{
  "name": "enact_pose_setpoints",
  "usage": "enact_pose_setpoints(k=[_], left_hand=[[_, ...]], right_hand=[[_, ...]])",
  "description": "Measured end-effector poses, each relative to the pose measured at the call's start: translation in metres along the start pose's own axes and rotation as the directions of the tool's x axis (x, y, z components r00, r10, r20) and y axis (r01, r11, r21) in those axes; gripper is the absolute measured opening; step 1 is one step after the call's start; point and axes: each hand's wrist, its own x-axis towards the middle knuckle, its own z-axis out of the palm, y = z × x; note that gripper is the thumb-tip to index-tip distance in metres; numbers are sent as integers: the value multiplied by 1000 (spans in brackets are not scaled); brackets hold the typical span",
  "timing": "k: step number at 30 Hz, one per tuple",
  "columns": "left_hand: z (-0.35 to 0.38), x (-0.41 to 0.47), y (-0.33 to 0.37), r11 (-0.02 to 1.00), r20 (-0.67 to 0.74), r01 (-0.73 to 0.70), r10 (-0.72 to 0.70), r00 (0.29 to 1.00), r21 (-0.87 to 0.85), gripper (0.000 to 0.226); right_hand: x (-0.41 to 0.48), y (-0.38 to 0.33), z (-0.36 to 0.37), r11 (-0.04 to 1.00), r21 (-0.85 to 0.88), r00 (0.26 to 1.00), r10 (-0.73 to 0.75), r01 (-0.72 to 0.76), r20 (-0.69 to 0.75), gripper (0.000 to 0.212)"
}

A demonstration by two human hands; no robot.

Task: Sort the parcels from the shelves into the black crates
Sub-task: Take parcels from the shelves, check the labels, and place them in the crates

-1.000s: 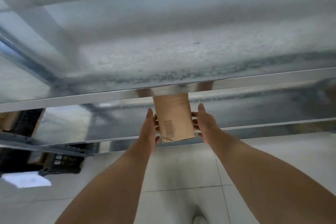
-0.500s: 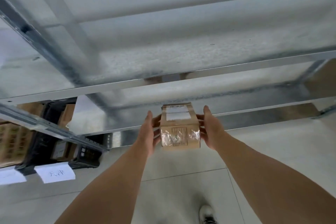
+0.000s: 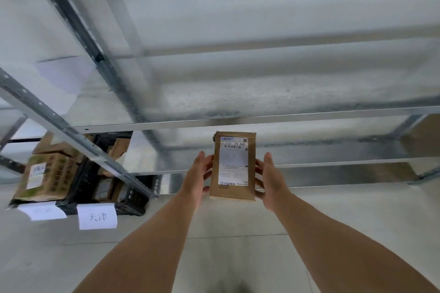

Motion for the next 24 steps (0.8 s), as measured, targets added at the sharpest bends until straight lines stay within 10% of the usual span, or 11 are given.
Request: enact_pose_setpoints(k=[24], left_hand=[[-276, -146, 40, 930, -371, -223, 105, 923, -292, 49]], right_hand=[[-94, 34, 302, 914, -332, 926, -103, 233, 364, 56]])
